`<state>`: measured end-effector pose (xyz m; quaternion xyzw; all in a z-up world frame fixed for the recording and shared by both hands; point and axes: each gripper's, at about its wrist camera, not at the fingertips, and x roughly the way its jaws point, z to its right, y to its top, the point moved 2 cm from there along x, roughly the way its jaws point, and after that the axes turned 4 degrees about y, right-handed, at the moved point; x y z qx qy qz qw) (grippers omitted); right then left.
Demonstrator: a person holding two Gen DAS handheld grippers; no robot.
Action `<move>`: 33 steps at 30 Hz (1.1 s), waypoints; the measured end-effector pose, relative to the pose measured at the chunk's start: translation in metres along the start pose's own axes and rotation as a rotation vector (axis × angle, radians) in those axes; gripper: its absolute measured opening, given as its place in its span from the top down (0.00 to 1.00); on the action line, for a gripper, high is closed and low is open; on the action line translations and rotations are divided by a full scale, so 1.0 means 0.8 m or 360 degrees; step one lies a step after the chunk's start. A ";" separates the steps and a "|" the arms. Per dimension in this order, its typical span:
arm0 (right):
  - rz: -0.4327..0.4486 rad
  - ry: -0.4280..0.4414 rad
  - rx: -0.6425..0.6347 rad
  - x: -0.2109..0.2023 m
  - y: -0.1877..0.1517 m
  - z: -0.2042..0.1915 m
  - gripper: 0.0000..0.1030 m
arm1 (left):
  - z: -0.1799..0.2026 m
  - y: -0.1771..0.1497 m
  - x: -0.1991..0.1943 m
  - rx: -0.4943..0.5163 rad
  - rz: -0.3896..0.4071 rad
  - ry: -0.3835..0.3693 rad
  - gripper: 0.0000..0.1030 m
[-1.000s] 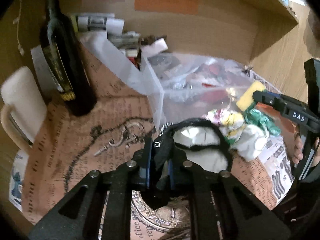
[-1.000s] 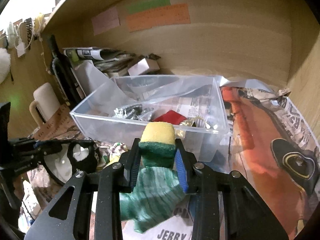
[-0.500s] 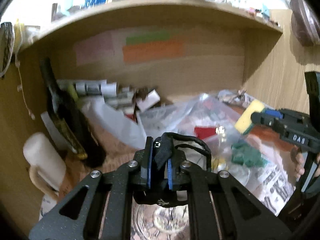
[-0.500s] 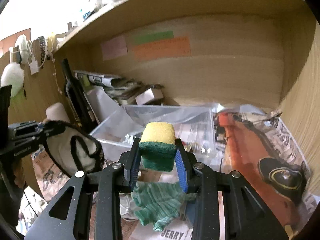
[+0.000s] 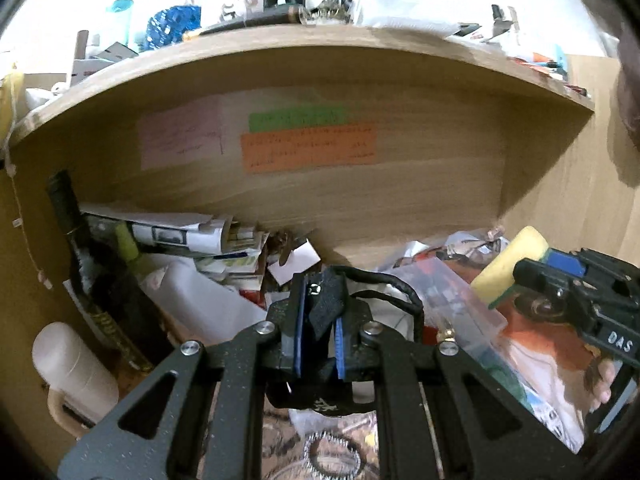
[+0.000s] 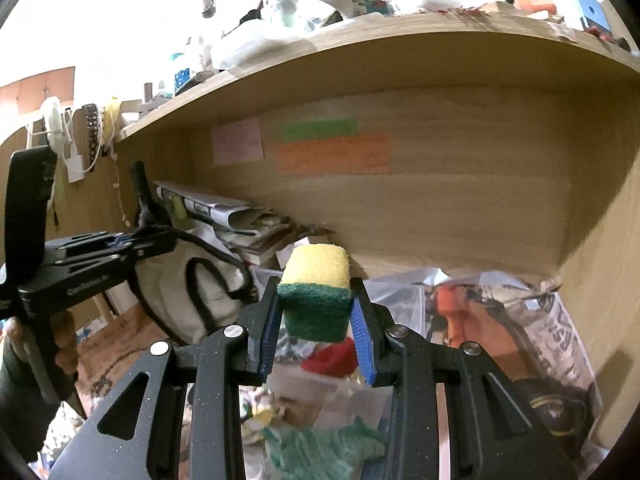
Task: Organize soft objects
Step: 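Lower the white bag and yellow-green sponge into the box and open both grippers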
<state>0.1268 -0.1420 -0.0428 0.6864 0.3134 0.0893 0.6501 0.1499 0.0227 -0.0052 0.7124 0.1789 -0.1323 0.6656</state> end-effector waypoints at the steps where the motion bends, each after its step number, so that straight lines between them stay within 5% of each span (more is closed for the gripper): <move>1: -0.0003 0.0003 -0.0006 0.004 0.002 0.000 0.71 | 0.002 0.002 0.008 -0.0003 -0.0009 -0.0001 0.89; 25: -0.0522 -0.0152 -0.0001 0.156 -0.037 0.055 0.71 | 0.039 -0.019 0.184 0.0018 -0.0380 -0.0036 0.88; 28: -0.0554 -0.0173 0.0001 0.162 -0.043 0.059 0.70 | 0.035 -0.021 0.188 0.0005 -0.0433 -0.0049 0.81; 32: -0.0549 -0.0193 -0.0010 0.160 -0.041 0.058 0.66 | 0.030 -0.017 0.175 0.0017 -0.0384 -0.0048 0.51; 33: -0.0546 -0.0195 -0.0011 0.161 -0.040 0.058 0.59 | 0.030 -0.016 0.170 0.0029 -0.0359 -0.0040 0.47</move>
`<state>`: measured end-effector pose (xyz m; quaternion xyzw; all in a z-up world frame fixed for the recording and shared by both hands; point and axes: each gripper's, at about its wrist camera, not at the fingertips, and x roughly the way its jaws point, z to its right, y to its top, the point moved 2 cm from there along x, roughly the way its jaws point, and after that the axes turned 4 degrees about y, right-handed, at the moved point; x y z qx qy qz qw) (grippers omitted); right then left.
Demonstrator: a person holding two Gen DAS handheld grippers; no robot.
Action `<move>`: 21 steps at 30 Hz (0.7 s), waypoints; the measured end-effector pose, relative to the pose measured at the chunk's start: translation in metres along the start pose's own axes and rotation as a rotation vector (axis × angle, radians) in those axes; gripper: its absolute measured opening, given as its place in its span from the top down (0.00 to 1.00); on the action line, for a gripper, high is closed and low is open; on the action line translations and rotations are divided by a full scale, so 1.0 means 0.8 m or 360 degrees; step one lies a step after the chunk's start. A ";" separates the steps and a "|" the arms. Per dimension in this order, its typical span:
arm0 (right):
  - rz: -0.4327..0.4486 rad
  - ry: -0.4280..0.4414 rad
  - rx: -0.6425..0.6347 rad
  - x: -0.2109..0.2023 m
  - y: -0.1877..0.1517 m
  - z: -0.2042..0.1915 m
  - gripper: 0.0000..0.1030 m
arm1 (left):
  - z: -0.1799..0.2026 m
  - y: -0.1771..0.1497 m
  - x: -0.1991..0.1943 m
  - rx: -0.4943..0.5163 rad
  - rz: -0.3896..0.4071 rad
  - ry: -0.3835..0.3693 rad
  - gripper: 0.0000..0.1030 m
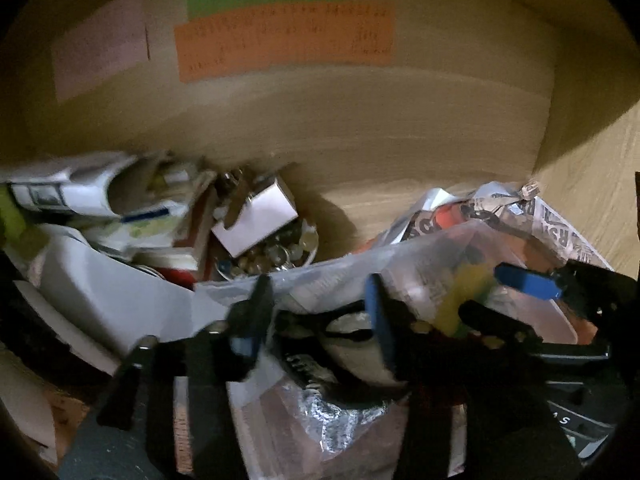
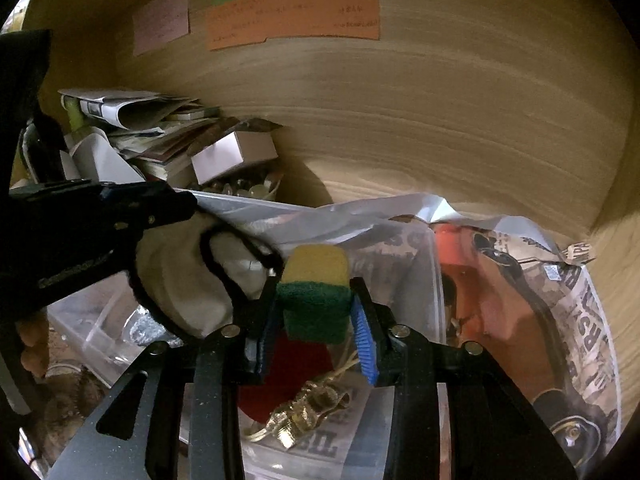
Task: Organize soft objects
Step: 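Lower the white bag and yellow-green sponge into the box and open both grippers, then grasp the beaded bracelet with the left gripper while the right grasps the green glove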
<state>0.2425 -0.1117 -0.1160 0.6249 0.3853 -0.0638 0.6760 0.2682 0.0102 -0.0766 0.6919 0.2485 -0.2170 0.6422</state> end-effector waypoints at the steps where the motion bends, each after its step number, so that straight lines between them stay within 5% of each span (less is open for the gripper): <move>1: 0.0011 -0.0007 -0.0001 -0.002 0.001 0.000 0.49 | 0.000 0.000 -0.007 0.0008 0.0022 0.0004 0.46; 14: 0.0276 0.0021 -0.0036 -0.089 0.010 -0.014 0.18 | -0.028 -0.013 -0.100 -0.0020 0.0193 -0.0035 0.11; 21: 0.0310 0.0029 -0.0068 -0.123 -0.019 -0.028 0.03 | -0.041 -0.051 -0.130 0.0006 0.0184 0.0004 0.01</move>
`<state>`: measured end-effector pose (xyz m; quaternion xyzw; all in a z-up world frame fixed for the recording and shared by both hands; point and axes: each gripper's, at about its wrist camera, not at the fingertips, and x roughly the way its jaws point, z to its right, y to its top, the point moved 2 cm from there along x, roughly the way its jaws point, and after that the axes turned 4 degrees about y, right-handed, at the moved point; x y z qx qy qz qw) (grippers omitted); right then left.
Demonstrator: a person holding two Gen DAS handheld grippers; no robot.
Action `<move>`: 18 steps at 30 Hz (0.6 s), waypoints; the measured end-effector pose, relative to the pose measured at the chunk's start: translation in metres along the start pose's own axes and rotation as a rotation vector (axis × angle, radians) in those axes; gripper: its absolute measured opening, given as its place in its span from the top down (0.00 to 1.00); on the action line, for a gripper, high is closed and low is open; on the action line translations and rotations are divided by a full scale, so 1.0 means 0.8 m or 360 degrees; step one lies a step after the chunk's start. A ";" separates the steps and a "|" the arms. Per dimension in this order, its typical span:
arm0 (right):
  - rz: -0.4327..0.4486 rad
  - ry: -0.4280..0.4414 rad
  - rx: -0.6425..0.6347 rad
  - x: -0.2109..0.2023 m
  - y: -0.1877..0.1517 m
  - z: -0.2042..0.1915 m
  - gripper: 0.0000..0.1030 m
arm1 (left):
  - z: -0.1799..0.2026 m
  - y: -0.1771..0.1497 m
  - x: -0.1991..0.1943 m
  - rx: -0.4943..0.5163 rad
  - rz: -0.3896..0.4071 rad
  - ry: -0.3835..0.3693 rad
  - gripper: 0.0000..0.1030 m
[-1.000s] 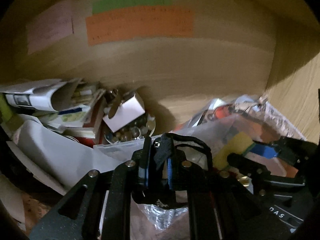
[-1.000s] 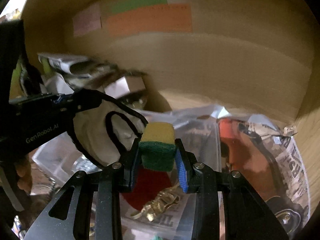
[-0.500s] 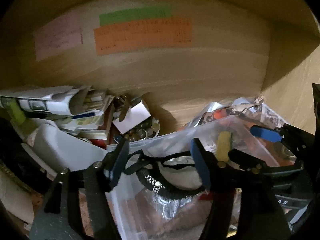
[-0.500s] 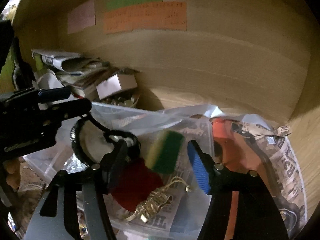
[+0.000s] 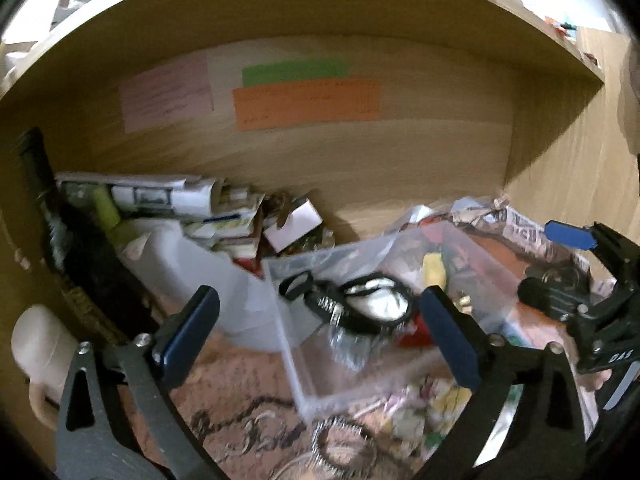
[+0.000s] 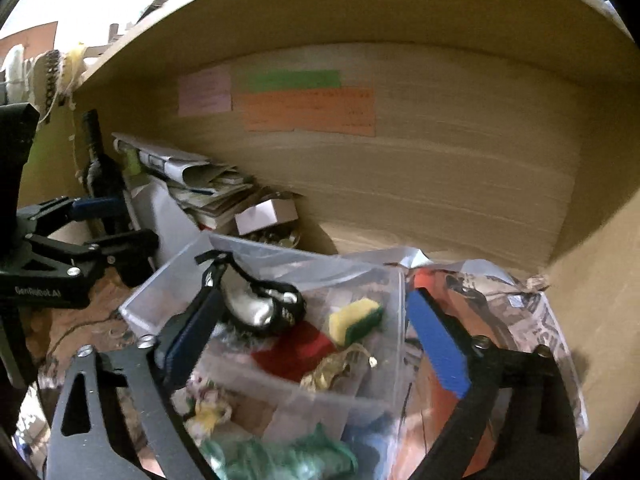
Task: Organize soft objects
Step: 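Grasp the beaded bracelet with the left gripper while the right grasps the green glove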
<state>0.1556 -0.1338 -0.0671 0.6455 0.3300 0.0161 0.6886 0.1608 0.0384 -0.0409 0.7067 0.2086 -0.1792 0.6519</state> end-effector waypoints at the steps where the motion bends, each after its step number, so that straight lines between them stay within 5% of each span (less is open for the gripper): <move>1: -0.0006 0.0009 0.0008 -0.003 -0.005 -0.001 0.02 | -0.001 -0.007 -0.003 -0.0002 -0.0016 -0.0001 0.01; 18: -0.0254 0.0136 0.0217 -0.011 -0.093 -0.014 0.02 | 0.004 -0.130 0.006 0.0095 -0.0367 0.0010 0.01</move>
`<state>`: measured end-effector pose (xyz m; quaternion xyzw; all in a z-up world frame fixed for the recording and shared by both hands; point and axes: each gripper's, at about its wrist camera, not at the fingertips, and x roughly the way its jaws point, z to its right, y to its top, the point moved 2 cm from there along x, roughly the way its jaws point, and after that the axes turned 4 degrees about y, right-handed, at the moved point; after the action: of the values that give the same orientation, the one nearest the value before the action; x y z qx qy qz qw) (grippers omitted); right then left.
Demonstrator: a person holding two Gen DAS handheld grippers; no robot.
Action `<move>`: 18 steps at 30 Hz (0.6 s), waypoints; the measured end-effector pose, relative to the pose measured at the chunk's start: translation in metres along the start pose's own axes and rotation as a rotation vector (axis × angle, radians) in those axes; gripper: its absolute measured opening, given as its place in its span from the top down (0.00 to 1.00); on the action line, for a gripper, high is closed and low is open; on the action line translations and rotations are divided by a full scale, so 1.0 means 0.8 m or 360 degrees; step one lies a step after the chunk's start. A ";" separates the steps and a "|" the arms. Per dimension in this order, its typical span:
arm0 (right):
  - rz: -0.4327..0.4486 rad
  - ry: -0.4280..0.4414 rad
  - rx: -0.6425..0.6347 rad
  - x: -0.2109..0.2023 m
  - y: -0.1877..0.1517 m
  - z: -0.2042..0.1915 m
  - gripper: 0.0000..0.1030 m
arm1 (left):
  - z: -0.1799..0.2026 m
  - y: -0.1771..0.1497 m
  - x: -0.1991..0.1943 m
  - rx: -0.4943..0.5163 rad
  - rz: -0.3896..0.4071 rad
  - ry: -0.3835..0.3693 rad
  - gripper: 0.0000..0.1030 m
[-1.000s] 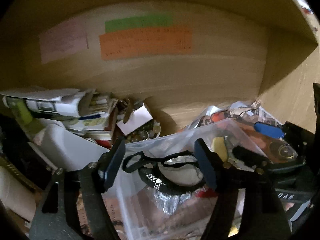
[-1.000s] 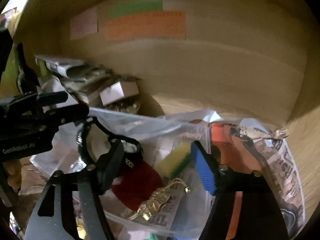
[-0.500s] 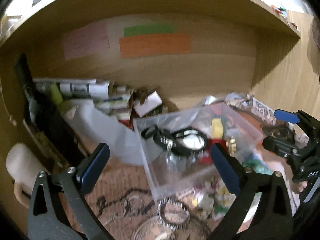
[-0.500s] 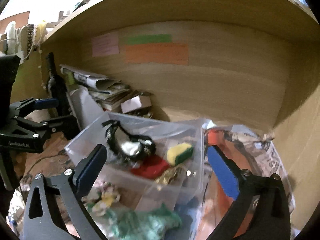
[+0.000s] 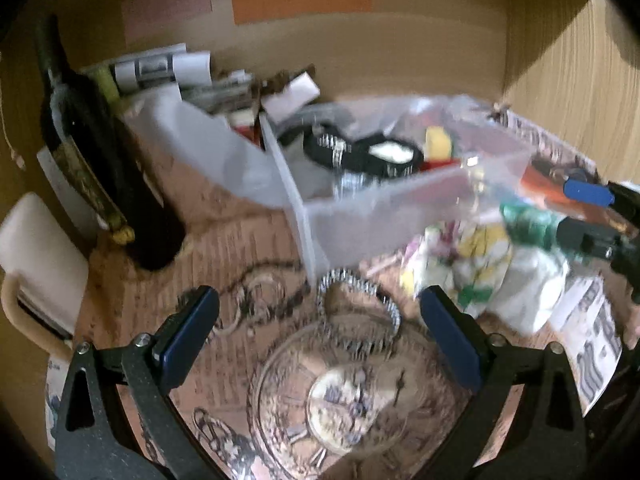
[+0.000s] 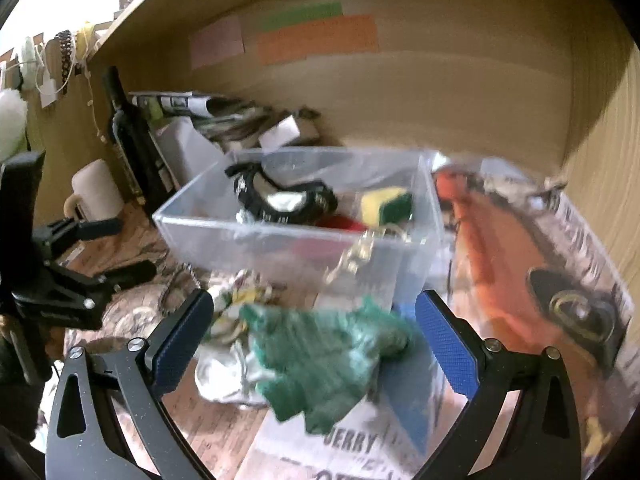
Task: Organize soft objects
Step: 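Grasp the beaded bracelet with the left gripper while the right grasps the green glove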
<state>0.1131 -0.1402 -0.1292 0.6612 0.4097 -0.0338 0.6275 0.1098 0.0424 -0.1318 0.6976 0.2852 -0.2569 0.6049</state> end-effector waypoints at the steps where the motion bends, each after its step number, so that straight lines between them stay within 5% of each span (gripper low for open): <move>1: -0.0017 0.0006 0.0007 0.002 -0.003 0.000 0.02 | 0.000 -0.004 0.003 -0.0001 -0.0020 -0.0007 0.01; 8: -0.0073 0.0000 0.0067 0.015 -0.014 0.010 0.05 | 0.008 -0.029 0.032 -0.0014 -0.0173 -0.0082 0.01; 15: -0.0132 0.0095 0.0193 0.022 -0.023 0.029 0.44 | 0.014 -0.021 0.052 -0.0065 -0.0225 -0.0157 0.02; 18: -0.0127 0.0110 0.0221 0.021 -0.027 0.034 0.56 | 0.016 -0.016 0.060 -0.0058 -0.0231 -0.0164 0.12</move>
<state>0.1245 -0.1579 -0.1615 0.6870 0.4539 -0.0642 0.5638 0.1340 0.0350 -0.1764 0.6498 0.3081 -0.3304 0.6113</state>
